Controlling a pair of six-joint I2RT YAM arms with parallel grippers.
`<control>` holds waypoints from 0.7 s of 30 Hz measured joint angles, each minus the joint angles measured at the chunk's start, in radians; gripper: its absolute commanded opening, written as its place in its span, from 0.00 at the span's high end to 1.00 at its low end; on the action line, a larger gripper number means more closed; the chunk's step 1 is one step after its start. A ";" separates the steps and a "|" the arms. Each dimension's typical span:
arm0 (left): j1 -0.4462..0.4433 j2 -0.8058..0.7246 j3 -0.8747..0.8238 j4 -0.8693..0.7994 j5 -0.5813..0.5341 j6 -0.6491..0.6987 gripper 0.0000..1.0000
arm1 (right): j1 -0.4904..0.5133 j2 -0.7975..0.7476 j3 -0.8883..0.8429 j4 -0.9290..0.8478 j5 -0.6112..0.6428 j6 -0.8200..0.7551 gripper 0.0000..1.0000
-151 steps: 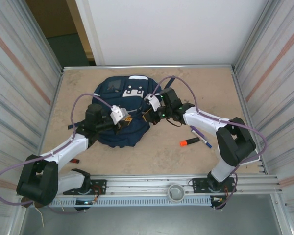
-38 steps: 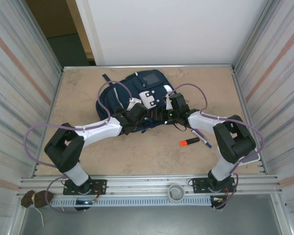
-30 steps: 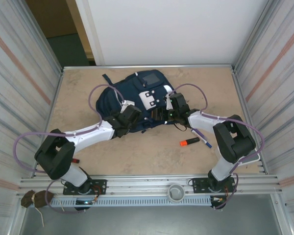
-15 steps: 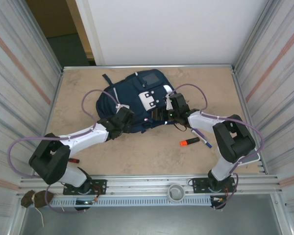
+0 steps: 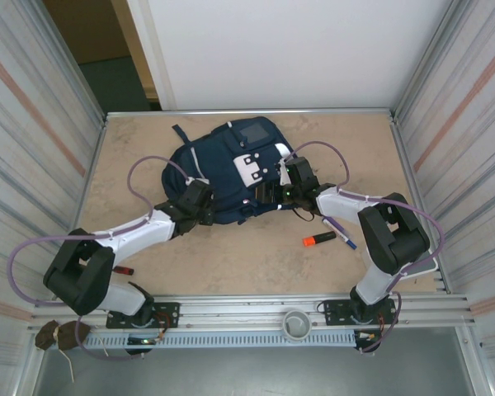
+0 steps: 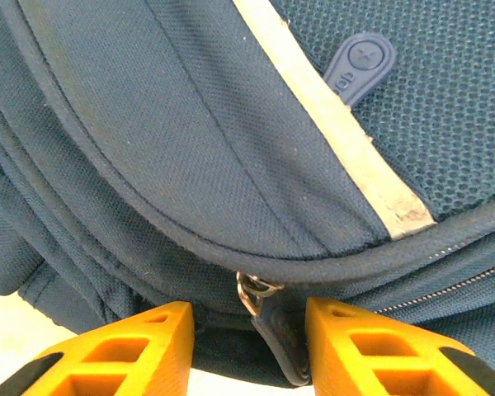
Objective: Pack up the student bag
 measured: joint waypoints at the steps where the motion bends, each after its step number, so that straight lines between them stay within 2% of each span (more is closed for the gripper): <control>1: 0.004 0.000 0.000 0.004 0.008 0.003 0.68 | 0.000 0.000 0.000 0.000 0.000 0.000 0.32; 16: 0.071 -0.029 -0.023 0.047 0.146 0.055 1.00 | -0.024 -0.011 0.013 -0.053 -0.011 0.000 0.31; 21: 0.089 -0.066 -0.047 0.070 0.196 0.076 1.00 | -0.019 -0.093 -0.002 -0.103 -0.011 0.001 0.30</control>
